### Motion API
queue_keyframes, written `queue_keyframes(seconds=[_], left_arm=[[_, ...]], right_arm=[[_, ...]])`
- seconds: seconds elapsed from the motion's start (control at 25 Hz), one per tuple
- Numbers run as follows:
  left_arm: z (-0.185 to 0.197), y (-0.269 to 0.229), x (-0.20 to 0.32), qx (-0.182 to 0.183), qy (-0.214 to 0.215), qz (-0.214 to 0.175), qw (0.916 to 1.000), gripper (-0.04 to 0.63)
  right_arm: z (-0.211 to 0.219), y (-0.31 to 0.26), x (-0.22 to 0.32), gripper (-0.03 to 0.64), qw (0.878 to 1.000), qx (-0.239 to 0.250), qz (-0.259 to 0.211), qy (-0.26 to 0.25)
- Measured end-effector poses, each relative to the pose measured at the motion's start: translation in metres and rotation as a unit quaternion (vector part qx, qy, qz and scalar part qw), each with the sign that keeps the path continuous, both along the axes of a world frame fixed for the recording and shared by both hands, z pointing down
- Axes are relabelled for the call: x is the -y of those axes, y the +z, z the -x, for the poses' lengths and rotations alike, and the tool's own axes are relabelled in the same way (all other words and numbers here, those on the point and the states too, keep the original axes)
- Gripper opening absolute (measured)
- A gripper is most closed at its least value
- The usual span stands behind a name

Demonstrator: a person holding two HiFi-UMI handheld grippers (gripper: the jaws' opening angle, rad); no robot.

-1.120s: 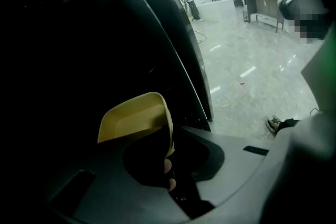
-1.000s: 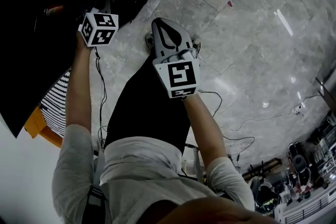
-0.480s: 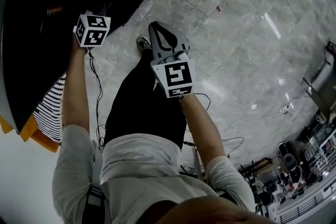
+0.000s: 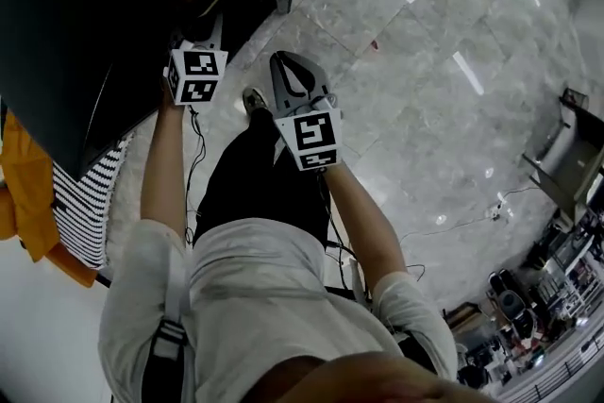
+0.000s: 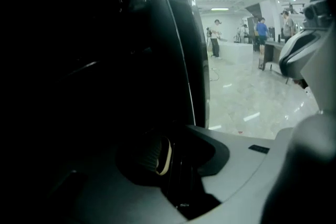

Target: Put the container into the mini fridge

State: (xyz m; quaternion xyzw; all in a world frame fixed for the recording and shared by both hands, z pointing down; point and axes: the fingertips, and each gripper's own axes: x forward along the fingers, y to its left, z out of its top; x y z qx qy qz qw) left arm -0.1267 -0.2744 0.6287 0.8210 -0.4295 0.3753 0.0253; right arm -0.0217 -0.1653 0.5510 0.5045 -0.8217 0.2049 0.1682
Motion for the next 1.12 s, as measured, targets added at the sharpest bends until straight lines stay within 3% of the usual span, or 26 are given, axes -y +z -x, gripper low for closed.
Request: queue_keyframes(seconds=[0.16,0.4,0.64,0.84,0.96,1.12], left_arm=[[-0.02,-0.035,-0.027,-0.063,0.005,0.011,0.9979,0.112],[-0.026,-0.086,-0.076,-0.086,-0.003,-0.007,0.9962,0.034],[-0.035,-0.17,-0.095,-0.178,-0.026,-0.032,0.9832,0.02],[-0.032,-0.2,-0.108,-0.175,-0.07,-0.05,0.9808,0.012],[-0.034,-0.222,-0.122,-0.183,-0.106,-0.067,0.975,0.012],[-0.051,-0.245,-0.143,-0.19,-0.118,-0.078,0.9715,0.012]], right_arm=[[0.006,-0.035,0.006,0.04,0.999,-0.024,-0.022,-0.006],[0.011,-0.101,0.004,0.04,0.997,-0.056,-0.053,-0.026],[0.012,-0.147,-0.006,0.04,0.993,-0.071,-0.08,-0.041],[0.006,-0.176,-0.009,0.04,0.991,-0.062,-0.113,-0.045],[0.002,-0.195,-0.018,0.039,0.987,-0.057,-0.132,-0.065],[-0.011,-0.218,-0.03,0.038,0.982,-0.052,-0.159,-0.093]])
